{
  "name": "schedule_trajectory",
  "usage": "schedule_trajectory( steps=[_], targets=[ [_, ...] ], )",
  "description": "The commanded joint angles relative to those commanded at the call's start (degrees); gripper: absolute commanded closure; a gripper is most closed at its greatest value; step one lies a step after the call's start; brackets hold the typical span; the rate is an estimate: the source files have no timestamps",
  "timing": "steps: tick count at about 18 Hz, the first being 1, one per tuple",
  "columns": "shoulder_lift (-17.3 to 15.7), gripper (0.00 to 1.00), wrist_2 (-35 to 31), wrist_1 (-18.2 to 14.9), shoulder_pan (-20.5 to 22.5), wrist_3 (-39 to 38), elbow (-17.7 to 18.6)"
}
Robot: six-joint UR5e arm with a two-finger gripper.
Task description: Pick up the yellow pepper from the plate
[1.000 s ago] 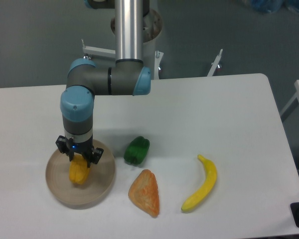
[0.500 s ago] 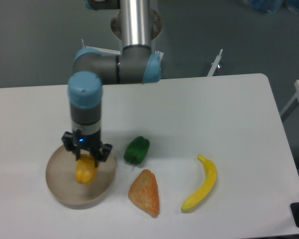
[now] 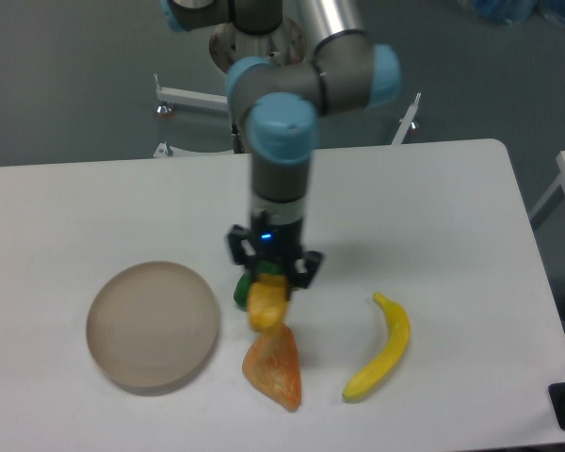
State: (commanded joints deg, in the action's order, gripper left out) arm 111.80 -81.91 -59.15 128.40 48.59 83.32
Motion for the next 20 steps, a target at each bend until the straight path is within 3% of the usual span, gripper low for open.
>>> schedule_trajectory(
  steps=[5, 20],
  targets=[
    [0.6, 0.55, -4.0, -0.2, 2.2, 6.2, -1.1],
    [2.2, 0.55, -7.3, -0.1, 2.2, 6.1, -2.8]
  ],
)
